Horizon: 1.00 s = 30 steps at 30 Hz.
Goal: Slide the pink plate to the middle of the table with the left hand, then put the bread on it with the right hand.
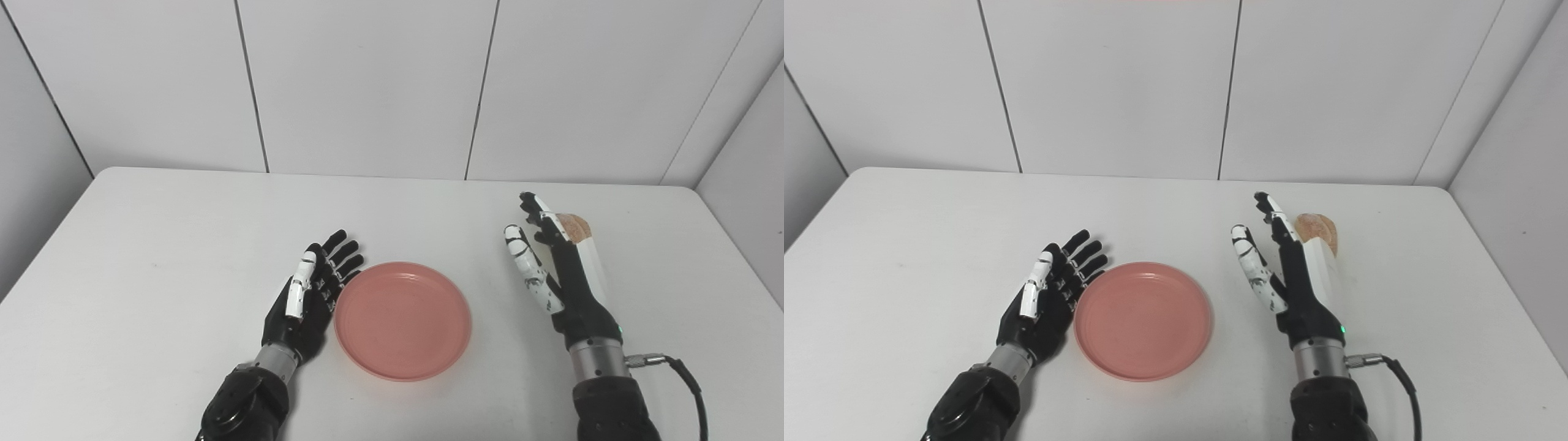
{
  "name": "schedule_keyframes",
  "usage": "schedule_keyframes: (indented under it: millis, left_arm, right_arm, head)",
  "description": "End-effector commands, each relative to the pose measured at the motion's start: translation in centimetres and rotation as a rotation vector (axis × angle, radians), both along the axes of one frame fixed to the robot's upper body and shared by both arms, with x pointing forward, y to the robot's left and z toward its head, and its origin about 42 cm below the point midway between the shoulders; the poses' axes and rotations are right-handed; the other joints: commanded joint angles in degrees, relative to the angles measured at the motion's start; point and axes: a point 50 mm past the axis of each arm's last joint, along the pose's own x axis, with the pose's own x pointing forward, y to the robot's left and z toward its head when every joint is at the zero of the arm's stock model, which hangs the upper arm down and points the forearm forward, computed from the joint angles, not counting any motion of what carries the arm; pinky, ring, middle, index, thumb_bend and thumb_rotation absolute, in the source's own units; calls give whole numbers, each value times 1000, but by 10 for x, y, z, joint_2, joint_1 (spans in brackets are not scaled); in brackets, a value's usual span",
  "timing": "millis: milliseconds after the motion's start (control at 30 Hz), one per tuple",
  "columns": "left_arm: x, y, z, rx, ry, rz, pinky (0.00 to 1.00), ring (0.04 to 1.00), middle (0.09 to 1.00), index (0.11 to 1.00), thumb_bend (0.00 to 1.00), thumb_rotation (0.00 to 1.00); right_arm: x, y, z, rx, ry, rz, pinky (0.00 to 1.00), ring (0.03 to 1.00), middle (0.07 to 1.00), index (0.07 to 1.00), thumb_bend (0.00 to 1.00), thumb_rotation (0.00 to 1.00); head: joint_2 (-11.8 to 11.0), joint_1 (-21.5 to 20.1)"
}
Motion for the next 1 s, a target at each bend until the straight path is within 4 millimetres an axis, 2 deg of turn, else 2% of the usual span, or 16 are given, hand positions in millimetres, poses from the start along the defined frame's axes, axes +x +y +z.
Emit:
schedule_keyframes:
  millis: [0,233,300,467,567,600,667,800,967]
  left_arm:
    - [-2,2,-6,-4,4,7,919,900,904,884,360,1000]
    - [-1,8,-11,-9,-3,13,920,900,904,885,366,1000]
    - [0,9,-12,-9,-5,15,920,903,905,886,368,1000]
    - [2,14,-17,-18,-7,5,935,914,918,896,365,1000]
    - [4,17,-19,-23,-9,3,937,913,919,899,364,1000]
    - [4,18,-20,-24,-10,3,931,910,916,898,364,1000]
    - [4,20,-20,-22,-11,3,926,907,915,897,364,1000]
    - [5,21,-21,-28,-11,6,925,910,916,899,356,1000]
    - [5,22,-21,-33,-8,6,926,909,914,897,350,1000]
  right_arm:
    - [4,-5,29,-27,-82,-28,857,895,896,892,416,1000]
    - [16,-22,53,-108,-115,-129,865,913,917,905,477,999]
    - [21,-25,57,-132,-118,-166,819,893,910,899,491,908]
    - [34,-34,63,-207,-123,-249,766,870,907,903,535,831]
    - [43,-39,65,-284,-123,-325,720,842,887,895,652,801]
    - [46,-40,65,-304,-124,-348,696,822,875,890,729,740]
    - [51,-42,66,-331,-128,-385,675,806,864,884,791,681]
    - [62,-47,65,-368,-99,-440,655,788,852,885,846,609]
    - [74,-52,58,-352,-48,-446,701,824,877,903,874,563]
  head:
    - [-3,-7]
    - [-14,-23]
    - [-15,-27]
    - [-20,-39]
    - [-23,-44]
    - [-23,-44]
    - [-26,-48]
    - [-31,-50]
    - [-38,-55]
